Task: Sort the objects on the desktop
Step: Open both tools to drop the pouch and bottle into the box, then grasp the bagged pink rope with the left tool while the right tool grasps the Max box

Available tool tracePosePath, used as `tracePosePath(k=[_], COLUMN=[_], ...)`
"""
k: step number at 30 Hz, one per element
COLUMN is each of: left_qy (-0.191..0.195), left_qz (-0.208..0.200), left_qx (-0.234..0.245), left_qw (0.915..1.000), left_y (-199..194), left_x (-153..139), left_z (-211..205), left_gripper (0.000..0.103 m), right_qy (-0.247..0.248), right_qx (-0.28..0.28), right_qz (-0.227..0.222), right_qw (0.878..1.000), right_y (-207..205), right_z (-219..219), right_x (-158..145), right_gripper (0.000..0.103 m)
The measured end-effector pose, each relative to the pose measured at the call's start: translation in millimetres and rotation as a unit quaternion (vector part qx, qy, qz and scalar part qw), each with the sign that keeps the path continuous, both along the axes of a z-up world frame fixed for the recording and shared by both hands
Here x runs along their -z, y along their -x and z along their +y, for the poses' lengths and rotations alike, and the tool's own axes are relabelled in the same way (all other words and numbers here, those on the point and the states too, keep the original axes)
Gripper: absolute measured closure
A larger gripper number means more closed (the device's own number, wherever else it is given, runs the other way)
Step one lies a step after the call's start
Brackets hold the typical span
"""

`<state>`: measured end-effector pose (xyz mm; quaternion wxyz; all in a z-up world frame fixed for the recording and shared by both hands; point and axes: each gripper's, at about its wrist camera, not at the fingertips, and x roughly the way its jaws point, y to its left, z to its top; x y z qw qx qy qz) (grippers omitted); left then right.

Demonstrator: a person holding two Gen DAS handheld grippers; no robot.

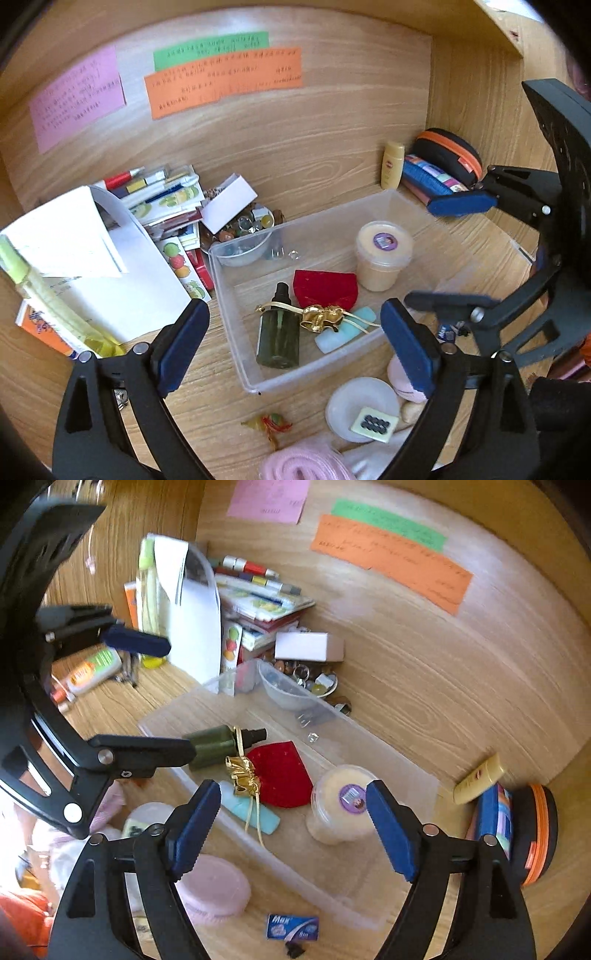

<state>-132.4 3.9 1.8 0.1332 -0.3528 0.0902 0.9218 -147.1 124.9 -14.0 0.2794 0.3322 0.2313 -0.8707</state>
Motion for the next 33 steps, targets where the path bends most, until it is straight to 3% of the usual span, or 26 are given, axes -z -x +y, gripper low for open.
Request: tracePosePath(k=[9,15,19,28,33], left_qy=[-0.006,-0.019,-0.026,-0.036,-0.045], left_qz=[0.039,0.039,0.027,-0.015,-0.042], left_qx=[-0.024,-0.044,-0.058,-0.101,-0.124], left_qw=[0.9989,0.9981,0.9976,0.9941,0.9904], left_y=[-35.9,-53.3,-61.8,-78.0,-86.2], left_x=[-18.5,-15.5,-2.9,35.5,59.4], left_z=[-4.6,-14.8,-24.1,-44.7,-49.9], left_gripper=[0.004,0.004,0.004,0.004,0.004], right_qy=[0.037,0.056,0.061,0.048,0.045], right_qx=[0.031,0.054,0.076,0.112,0.123], right_qz=[0.012,0.005,-0.002,-0.016,-0.046], right_qw=[0.999,0.997,0.995,0.992,0.990], right_y=[-21.0,-32.2,-35.8,-44.8,-44.6], right_z=[36.3,62.6,78.2,102.3,111.7], right_x=[-18.6,-17.8,-9.3,22.9,49.2], right_gripper=[0.022,0.022,0.016,0.016,0.016])
